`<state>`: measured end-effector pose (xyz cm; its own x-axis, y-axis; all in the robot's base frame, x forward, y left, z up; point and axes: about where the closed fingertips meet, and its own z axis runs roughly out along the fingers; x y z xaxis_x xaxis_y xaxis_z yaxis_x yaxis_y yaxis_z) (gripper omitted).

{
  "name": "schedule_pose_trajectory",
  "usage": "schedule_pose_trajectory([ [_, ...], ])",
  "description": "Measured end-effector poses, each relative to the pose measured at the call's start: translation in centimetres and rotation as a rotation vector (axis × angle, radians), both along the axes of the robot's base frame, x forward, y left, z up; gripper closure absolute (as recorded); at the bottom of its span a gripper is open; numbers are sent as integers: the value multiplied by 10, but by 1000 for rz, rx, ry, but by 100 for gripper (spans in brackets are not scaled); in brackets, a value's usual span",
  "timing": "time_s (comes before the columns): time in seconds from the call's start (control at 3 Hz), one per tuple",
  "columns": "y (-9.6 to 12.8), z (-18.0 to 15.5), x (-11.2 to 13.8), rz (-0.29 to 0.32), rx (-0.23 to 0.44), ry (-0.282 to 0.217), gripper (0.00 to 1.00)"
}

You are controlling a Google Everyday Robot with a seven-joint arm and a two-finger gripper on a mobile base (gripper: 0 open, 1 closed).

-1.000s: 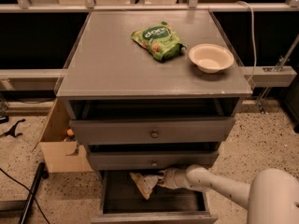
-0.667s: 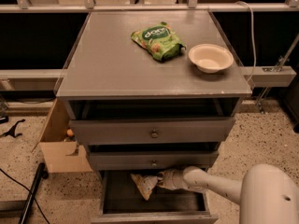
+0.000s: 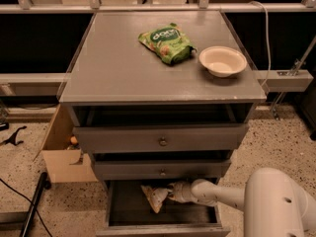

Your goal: Place brown chip bag into bottom drawer

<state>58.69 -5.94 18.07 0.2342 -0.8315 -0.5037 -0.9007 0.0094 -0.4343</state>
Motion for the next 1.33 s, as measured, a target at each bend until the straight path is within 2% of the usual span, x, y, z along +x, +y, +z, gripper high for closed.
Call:
schedule_pose_trajectory([
  [0.67,-15,-19,-5,-22,-7,61,100],
  [1.33,-22,-30,-12,-20,50,88,97],
])
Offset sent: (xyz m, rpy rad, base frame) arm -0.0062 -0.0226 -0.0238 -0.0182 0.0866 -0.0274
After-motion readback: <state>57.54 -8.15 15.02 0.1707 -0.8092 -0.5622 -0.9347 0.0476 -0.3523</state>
